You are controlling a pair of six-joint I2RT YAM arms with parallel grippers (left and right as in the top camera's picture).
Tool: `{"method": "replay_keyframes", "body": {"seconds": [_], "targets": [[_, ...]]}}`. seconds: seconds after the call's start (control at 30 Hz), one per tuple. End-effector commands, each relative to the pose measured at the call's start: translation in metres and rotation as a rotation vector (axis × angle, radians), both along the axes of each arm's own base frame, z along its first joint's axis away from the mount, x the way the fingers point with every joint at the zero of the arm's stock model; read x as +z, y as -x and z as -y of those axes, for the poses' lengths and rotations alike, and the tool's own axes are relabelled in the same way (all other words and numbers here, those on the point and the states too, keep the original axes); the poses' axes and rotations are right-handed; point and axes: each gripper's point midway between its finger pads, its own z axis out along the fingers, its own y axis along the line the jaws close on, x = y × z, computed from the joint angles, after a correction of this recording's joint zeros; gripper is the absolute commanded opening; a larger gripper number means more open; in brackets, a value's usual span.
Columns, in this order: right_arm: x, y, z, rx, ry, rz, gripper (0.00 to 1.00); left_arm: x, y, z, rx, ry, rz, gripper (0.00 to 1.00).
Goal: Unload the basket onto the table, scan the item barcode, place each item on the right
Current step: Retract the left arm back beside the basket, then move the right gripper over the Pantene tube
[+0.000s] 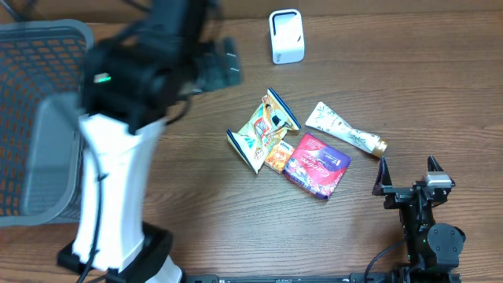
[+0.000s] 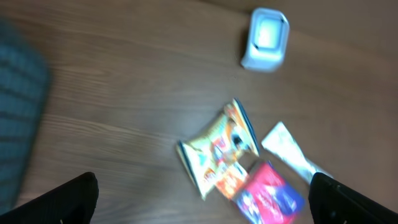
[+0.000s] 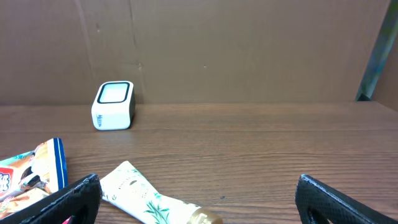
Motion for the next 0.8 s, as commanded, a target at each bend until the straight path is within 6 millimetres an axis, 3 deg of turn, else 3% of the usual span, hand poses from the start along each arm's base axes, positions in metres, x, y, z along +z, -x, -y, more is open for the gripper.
{"method": "replay_keyframes", "body": {"seconds": [0.0, 0.13, 0.3, 0.4, 0.5, 0.63, 0.77], "targets": [[-0.001, 0.0, 0.001, -0.008, -0.002, 0.005, 1.0, 0.015, 0.003, -0.049, 0.124, -0.047, 0.05, 1.0], [-0.001, 0.0, 0.001, -0.008, -0.002, 0.006, 1.0, 0.011, 0.0, -0.101, 0.286, -0.024, 0.035, 1.0], [-0.001, 0.0, 0.001, -0.008, -0.002, 0.006, 1.0, 0.002, 0.003, -0.148, 0.413, -0.033, -0.002, 1.0], [0.001, 0.0, 0.0, 0.001, -0.002, 0.015, 1.0, -0.003, 0.005, -0.16, 0.446, -0.034, -0.018, 1.0], [0.025, 0.003, -0.023, 0.137, 0.007, 0.113, 1.0, -0.004, 0.005, -0.162, 0.452, -0.035, -0.022, 1.0], [0.032, 0.005, -0.034, 0.201, 0.012, 0.143, 1.0, -0.004, 0.005, -0.162, 0.451, -0.035, -0.022, 1.0], [0.042, 0.028, -0.086, 0.527, 0.045, 0.197, 1.0, -0.004, 0.005, -0.162, 0.451, -0.035, -0.022, 1.0]]}}
